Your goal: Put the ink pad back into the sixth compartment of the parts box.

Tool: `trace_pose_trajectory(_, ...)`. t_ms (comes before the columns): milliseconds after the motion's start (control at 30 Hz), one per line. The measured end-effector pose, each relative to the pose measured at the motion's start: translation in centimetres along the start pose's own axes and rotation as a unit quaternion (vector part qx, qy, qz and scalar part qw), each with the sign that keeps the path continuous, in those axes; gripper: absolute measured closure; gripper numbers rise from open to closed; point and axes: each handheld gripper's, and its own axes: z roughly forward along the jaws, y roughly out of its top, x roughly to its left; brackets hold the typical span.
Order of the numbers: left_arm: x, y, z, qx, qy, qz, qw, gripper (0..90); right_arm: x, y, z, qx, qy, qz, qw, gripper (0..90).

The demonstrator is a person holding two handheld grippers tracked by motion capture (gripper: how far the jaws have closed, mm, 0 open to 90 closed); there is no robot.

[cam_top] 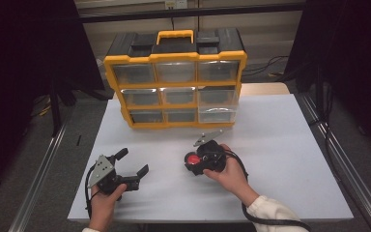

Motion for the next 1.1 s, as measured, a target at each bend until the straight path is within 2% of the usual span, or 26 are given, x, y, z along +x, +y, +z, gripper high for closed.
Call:
trace_pose_trajectory(200,0.0,0.0,0.1,-0.005,0.005,-0.006,1.0,2.3,0.3,0.8,-1.0,0.01,0.01,-0.004,0.9999,30.1)
trace_pose_trajectory(367,0.1,0.0,0.2,-0.003,0.005,-0.002,1.0,2.3,0.2,1.0,-1.7,0.028,0.019,-0.003,0.9994,30.0)
trace_pose_trajectory(467,0.0,0.0,0.2,-0.002,0.005,-0.001,1.0,2.3,0.1,1.1,-2.0,0.039,0.029,0.007,0.9988,30.0)
trace_pose_trajectory(533,0.1,0.0,0.1,0.002,0.001,0.007,1.0,2.3,-0.1,1.2,-2.2,0.044,0.033,0.005,0.9985,30.0)
trace_pose_trajectory(600,0.1,0.1,0.1,0.003,0.005,0.009,0.9999,2.3,-0.2,1.3,-2.4,0.047,0.035,0.006,0.9983,30.1)
trace_pose_trajectory(633,0.0,0.1,0.3,-0.006,0.007,-0.003,1.0,2.3,-0.2,1.3,-2.5,0.049,0.035,0.006,0.9982,30.0)
trace_pose_trajectory(667,-0.1,0.1,0.3,-0.007,0.006,-0.004,1.0,2.3,-0.2,1.4,-2.6,0.049,0.035,0.005,0.9982,30.0)
trace_pose_trajectory(1100,-0.1,0.1,0.3,-0.005,0.007,-0.001,1.0,2.3,-0.3,2.3,-4.1,0.062,0.039,0.005,0.9973,30.0)
